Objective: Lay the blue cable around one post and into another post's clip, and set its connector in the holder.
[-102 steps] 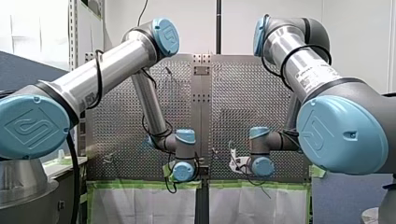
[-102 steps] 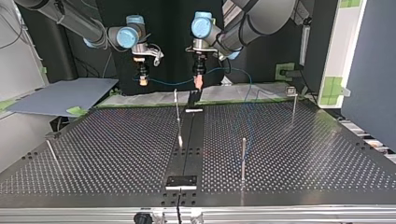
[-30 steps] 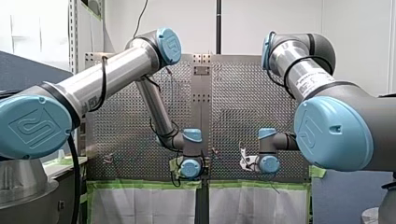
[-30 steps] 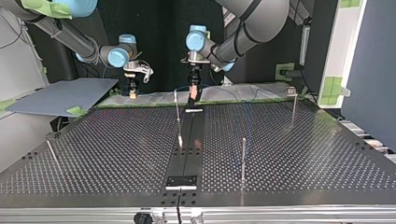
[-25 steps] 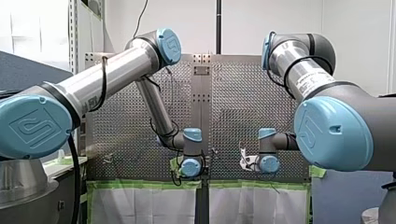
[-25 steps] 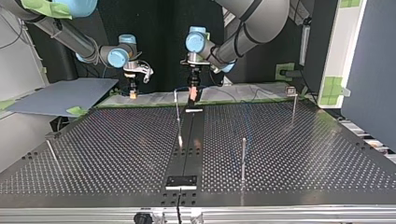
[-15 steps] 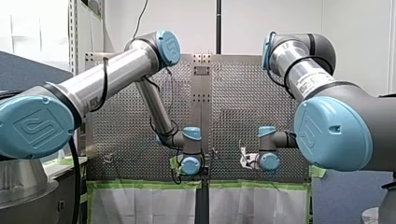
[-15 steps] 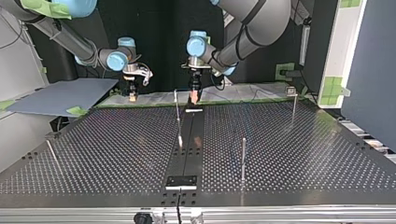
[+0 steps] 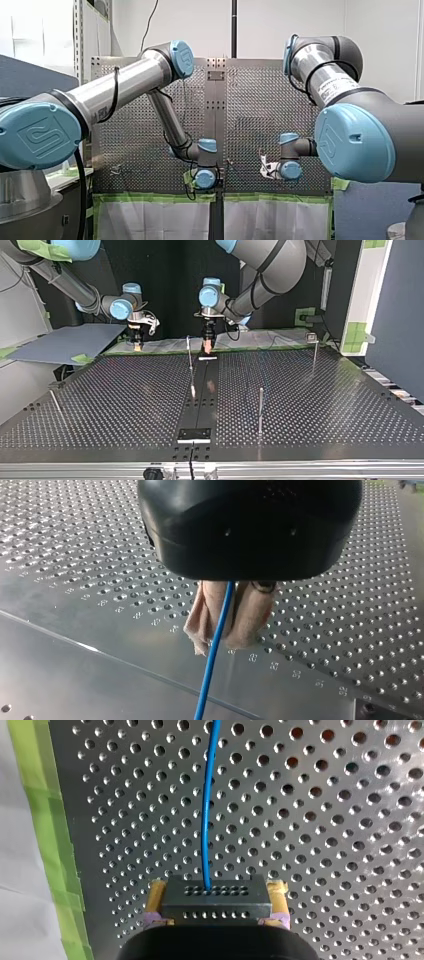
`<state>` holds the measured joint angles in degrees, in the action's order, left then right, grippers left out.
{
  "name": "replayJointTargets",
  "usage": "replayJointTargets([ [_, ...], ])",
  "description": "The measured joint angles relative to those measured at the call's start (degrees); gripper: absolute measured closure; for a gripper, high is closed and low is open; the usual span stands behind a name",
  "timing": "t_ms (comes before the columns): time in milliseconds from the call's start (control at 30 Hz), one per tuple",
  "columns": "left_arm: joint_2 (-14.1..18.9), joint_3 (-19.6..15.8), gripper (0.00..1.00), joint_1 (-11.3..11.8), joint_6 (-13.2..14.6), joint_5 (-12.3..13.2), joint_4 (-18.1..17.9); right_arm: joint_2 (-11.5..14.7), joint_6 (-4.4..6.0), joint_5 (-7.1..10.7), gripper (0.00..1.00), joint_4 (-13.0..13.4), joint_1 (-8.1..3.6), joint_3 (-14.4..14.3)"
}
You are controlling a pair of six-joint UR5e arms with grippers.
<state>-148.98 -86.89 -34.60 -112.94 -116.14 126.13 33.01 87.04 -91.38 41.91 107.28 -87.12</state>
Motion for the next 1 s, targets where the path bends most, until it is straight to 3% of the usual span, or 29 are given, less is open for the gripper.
replayJointTargets([
  [267,0.1,0.8,0.86,0.5,-1.7,0.3,0.3,0.0,0.48,0.28,0.99,0.3,-0.99,0.5],
  [500,0.6,0.8,0.86,0.6,-2.1,0.7,0.9,0.0,1.02,1.61,0.99,0.9,-1.42,0.7],
  [867,0.8,0.9,0.94,1.0,-3.3,3.1,1.5,0.0,4.35,1.88,0.99,2.8,-2.98,1.1],
  [1000,0.8,1.0,0.96,1.3,-4.8,3.8,1.4,0.0,4.67,1.87,0.99,2.6,-3.51,1.5],
])
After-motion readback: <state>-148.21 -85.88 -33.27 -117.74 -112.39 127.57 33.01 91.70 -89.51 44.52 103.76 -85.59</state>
